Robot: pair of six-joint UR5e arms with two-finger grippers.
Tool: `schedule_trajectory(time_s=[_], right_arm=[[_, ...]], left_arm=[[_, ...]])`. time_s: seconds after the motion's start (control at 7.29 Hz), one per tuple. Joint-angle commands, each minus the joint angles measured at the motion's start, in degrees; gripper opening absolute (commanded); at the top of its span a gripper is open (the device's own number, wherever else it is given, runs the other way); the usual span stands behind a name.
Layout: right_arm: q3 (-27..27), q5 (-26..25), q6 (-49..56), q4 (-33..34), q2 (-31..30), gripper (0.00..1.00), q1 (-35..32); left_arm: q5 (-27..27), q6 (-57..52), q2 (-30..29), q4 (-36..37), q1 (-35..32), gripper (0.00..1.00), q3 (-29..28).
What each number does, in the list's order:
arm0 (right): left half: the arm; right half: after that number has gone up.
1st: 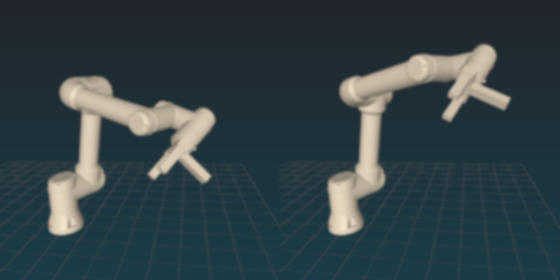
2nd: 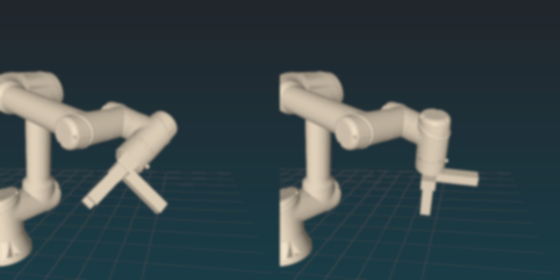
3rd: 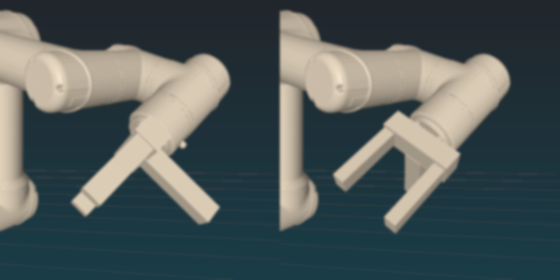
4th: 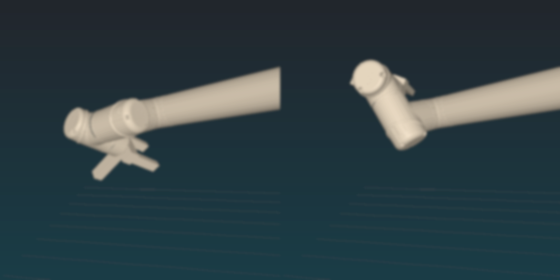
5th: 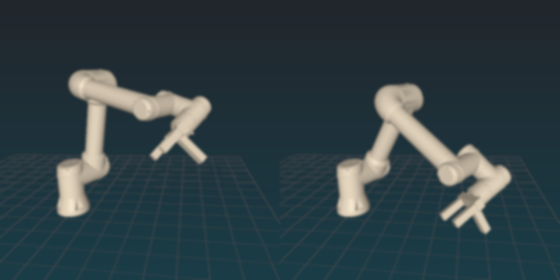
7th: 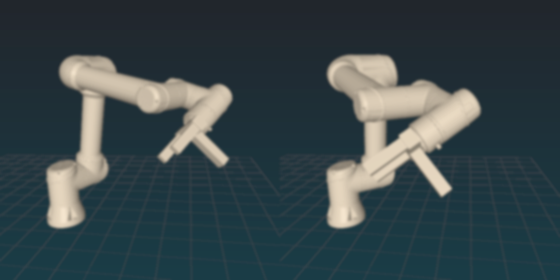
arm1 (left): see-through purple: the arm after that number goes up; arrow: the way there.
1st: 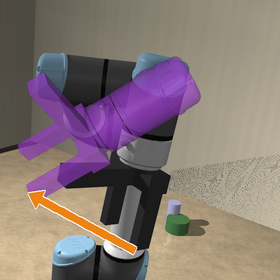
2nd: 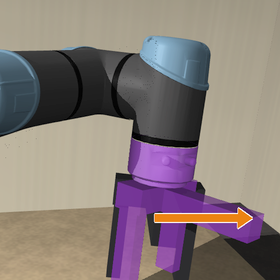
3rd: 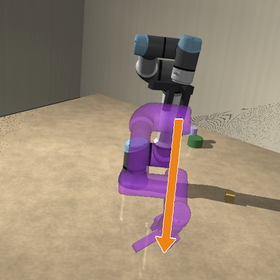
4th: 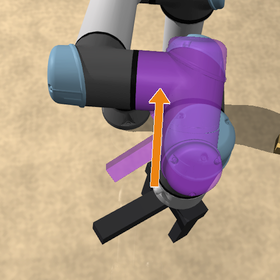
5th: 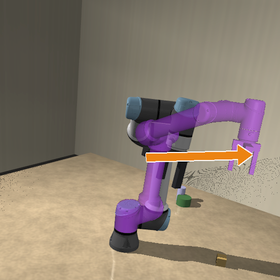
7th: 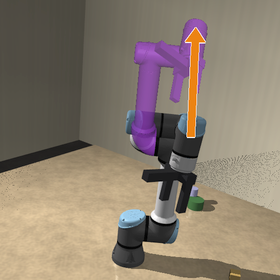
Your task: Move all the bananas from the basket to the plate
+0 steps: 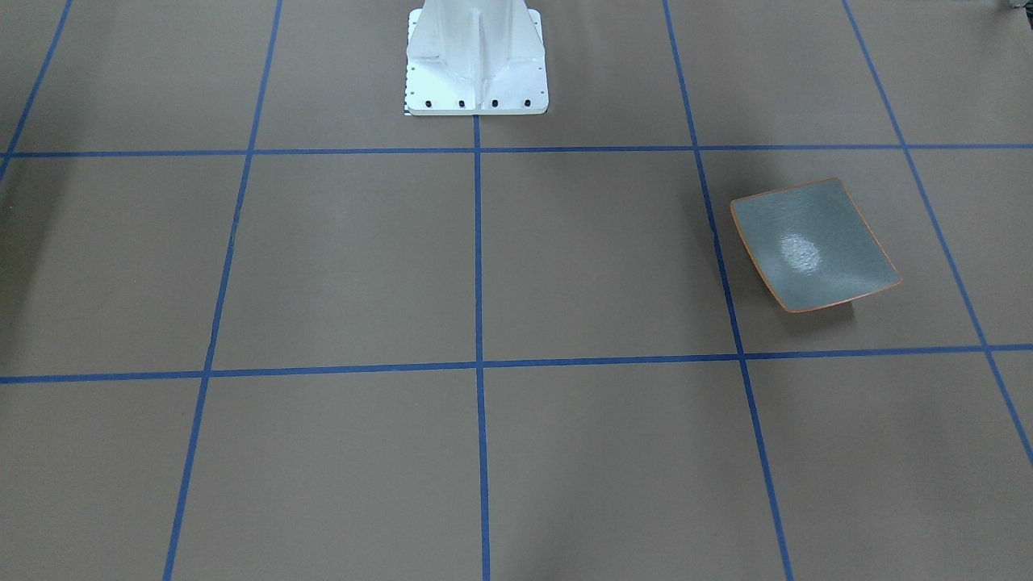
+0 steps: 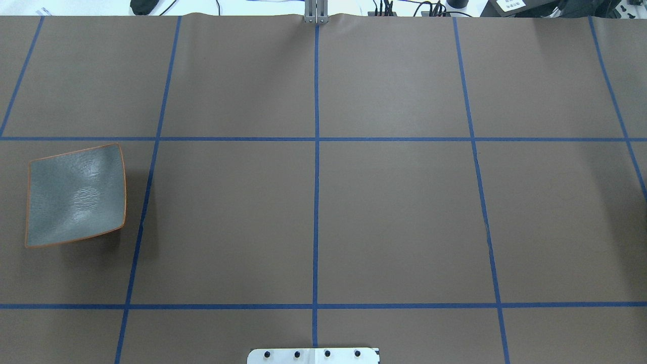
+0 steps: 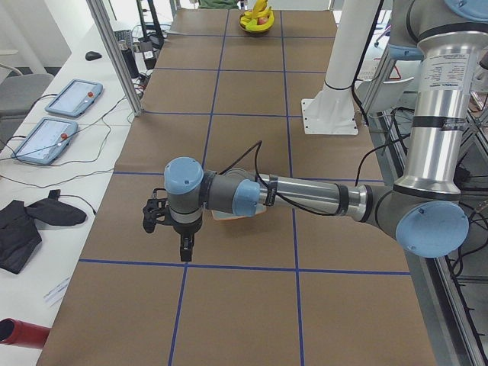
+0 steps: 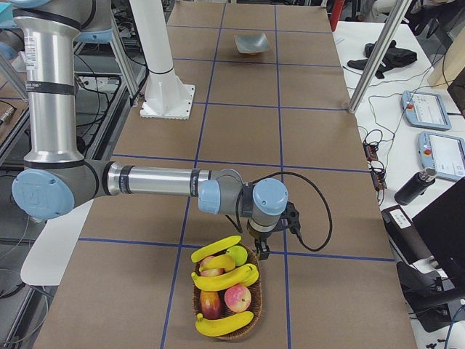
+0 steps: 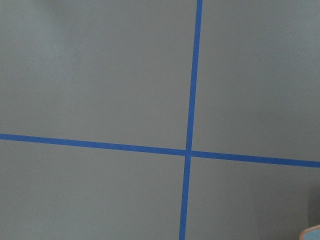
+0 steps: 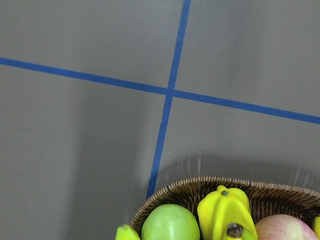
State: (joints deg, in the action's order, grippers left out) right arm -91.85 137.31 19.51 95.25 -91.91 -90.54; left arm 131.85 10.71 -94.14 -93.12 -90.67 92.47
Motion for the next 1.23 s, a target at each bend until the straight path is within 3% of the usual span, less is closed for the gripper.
schedule_trajectory(time_s=[0.0,0.27,0.69,1.1], right_arm=[[-0.61,-0.46,10.42,10.7,1.37,1.0,1.24],[-0.18,-5.36,13.18,12.85,1.99,1.0,1.24],[1.4,-8.45,14.41,12.94,1.12,1.0,1.06],[0.89,-9.25,19.86,20.21,0.76,1.0,0.19]], left_arm=[[0.07,0.01,0.01,-0.13,0.06,1.0,-0.36],[0.07,0.19,0.01,-0.13,0.06,1.0,0.16],[0.07,0.28,0.62,-1.01,0.06,1.0,0.16],[0.16,0.28,0.71,-1.45,0.06,1.0,0.25]])
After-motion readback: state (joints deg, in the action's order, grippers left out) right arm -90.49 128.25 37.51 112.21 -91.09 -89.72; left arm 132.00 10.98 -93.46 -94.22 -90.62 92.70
